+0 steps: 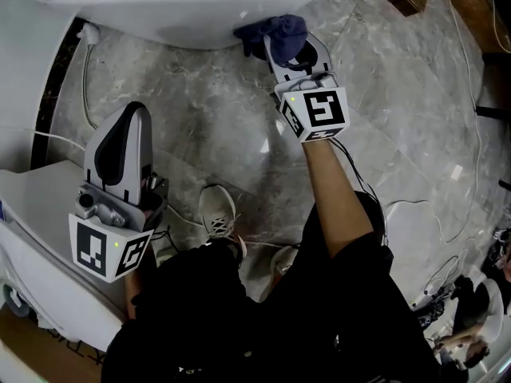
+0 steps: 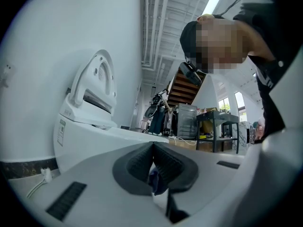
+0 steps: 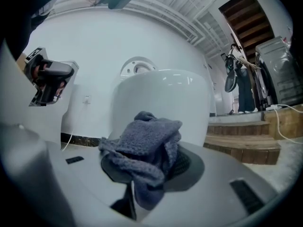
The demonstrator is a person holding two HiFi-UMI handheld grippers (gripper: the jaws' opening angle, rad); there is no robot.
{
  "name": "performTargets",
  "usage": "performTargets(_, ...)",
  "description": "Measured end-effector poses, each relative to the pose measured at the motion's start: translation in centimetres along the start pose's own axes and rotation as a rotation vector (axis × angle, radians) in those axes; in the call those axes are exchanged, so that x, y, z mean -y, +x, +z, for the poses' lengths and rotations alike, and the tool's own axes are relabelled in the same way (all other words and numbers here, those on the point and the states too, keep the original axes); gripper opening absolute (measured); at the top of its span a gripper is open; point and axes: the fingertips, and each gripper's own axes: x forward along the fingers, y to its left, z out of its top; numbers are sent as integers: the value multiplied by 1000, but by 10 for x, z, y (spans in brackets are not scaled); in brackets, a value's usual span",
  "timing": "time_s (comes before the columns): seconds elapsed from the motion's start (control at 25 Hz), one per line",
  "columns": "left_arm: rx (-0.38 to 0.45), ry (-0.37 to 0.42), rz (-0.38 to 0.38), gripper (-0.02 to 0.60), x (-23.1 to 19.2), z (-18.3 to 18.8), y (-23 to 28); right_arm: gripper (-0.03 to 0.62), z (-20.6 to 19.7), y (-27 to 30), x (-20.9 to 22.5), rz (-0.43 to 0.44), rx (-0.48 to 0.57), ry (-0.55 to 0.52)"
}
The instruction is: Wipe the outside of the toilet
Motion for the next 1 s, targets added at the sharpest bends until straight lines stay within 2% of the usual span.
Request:
performTargets(0.24, -2, -11, 11, 11, -4, -1, -3, 129, -31, 7, -4, -3, -39, 25)
performTargets(0.44, 6, -34, 16, 11, -5, 1, -4, 130, -92, 20, -11, 13, -211, 24)
performTargets(0.6, 5, -45, 12, 11, -6, 0, -6, 132, -107, 27, -12, 9, -212, 77)
performTargets(0.8, 3, -69, 14, 11, -7, -3, -6, 133, -128, 33, -15, 31, -263, 41)
performTargets(1.0, 1, -72, 12, 11, -7, -3, -7, 137, -175, 45, -15, 74, -429, 11)
